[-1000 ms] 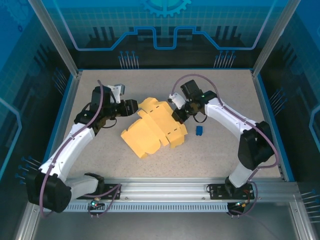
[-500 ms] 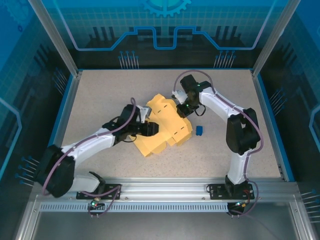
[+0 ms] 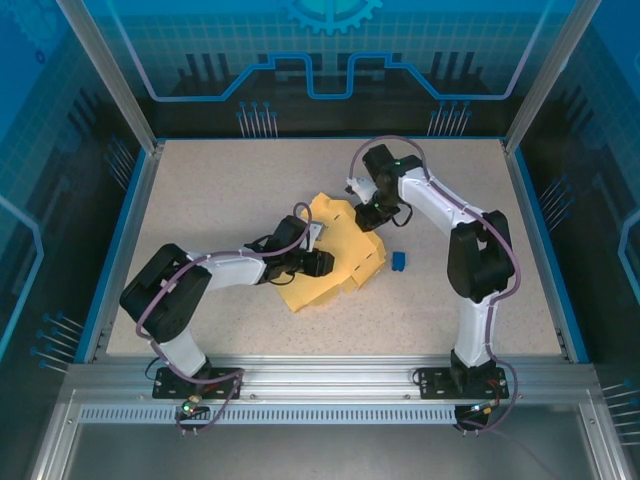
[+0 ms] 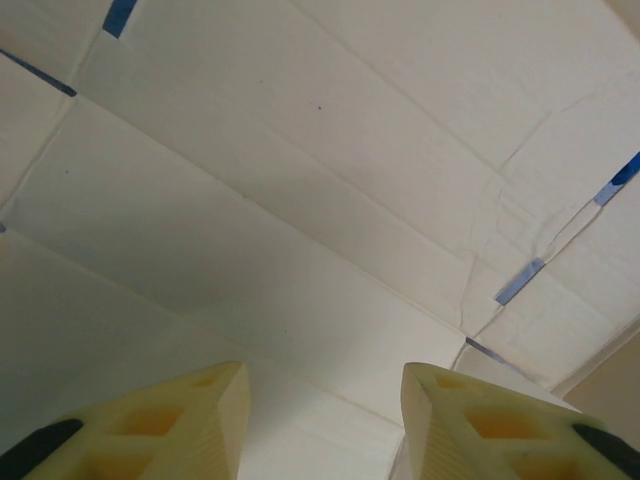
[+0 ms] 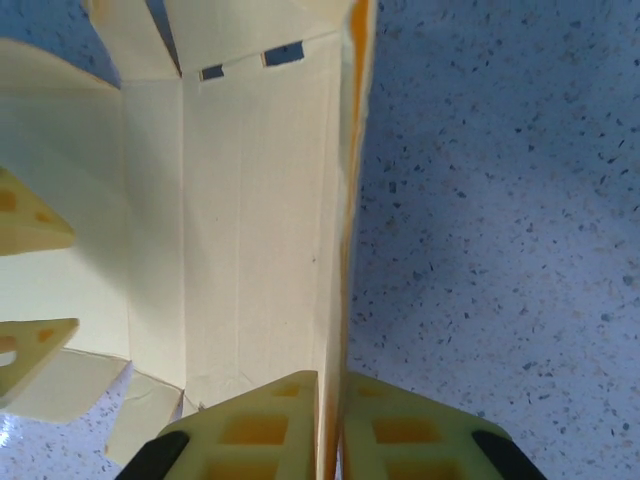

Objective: Fold the paper box

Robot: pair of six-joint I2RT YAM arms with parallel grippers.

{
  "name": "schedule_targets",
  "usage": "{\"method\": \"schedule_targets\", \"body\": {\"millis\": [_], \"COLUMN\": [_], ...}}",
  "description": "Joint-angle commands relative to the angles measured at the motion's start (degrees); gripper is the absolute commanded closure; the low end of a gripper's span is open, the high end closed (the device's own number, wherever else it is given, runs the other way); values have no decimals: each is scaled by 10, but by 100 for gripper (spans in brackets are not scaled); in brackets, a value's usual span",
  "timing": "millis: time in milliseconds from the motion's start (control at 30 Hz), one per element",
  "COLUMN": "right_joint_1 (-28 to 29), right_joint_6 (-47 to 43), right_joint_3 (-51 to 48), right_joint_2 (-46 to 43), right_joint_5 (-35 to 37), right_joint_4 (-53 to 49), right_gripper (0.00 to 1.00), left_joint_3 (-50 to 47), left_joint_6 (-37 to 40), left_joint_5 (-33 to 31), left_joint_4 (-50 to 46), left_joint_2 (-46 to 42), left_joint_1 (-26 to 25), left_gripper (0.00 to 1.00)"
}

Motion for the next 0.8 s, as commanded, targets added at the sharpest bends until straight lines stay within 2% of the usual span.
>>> {"method": "schedule_targets", "body": {"millis": [0, 133, 500, 600, 767], "right_joint_1": [-16, -24, -25, -28, -38], "right_joint_6": [-6, 1, -16, -30, -28], "right_joint_3": [-13, -30, -68, -68, -71], "right_joint_2": [-9, -15, -38, -42, -31], "right_joint_5": [-70, -107, -99, -94, -140], "right_joint_4": [29, 60, 106, 95, 90], "right_gripper": [88, 92, 100, 100, 95], "left_joint_3": [-2, -19, -28, -33, -31], "left_joint_6": [13, 9, 2, 6, 2], "left_joint_5": [-9, -6, -7, -16, -16], "left_joint_4": [39, 60, 55, 49, 42], "left_joint_2": [13, 16, 5, -5, 13], "left_joint_1": [-3, -3, -3, -3, -2], "left_gripper": [56, 57, 57, 57, 58]}}
